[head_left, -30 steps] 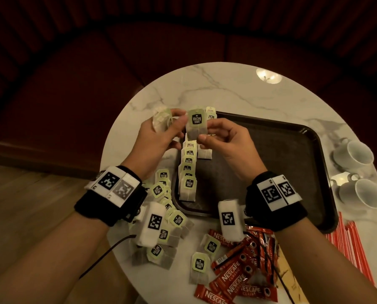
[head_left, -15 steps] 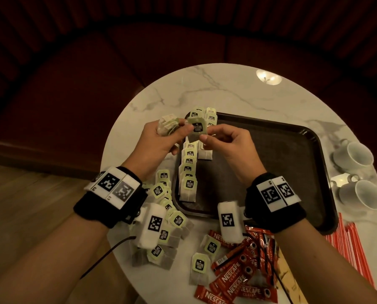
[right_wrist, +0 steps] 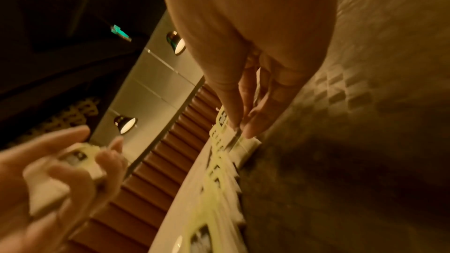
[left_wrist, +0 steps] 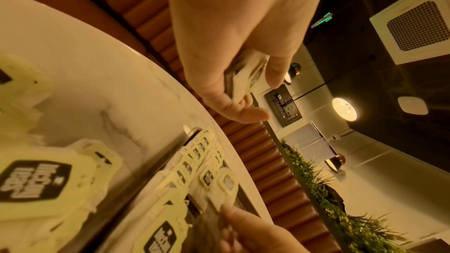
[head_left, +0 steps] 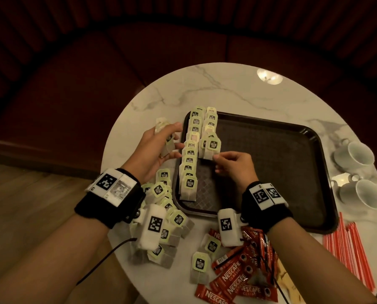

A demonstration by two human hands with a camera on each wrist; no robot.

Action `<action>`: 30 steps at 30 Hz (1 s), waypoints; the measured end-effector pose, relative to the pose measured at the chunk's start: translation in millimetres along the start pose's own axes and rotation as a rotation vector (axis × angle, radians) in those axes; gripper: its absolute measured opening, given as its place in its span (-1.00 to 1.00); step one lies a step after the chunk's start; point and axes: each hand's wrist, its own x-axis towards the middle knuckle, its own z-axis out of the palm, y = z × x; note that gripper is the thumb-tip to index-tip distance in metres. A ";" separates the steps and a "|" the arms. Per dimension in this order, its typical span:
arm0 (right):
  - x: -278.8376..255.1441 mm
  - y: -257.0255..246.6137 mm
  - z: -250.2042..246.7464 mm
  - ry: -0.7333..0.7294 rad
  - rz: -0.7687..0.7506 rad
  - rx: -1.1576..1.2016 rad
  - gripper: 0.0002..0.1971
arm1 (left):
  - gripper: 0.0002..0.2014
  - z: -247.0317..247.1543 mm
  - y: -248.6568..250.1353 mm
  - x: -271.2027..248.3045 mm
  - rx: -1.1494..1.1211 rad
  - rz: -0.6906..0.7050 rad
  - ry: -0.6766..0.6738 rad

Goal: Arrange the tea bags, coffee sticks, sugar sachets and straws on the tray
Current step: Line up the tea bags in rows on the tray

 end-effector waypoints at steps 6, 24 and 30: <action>5.5 6.7 8.7 -0.035 0.017 -0.170 -0.89 | -0.70 -0.4 0.2 -1.5 -0.058 -0.051 -0.029; -38.1 -59.9 36.1 -0.218 -0.428 -0.148 -0.69 | -0.14 10.1 5.2 -7.7 -0.028 -0.159 -0.096; -44.8 -65.3 37.6 -0.351 -0.522 -0.164 -0.89 | -0.21 7.7 5.4 -4.3 -0.030 -0.092 -0.012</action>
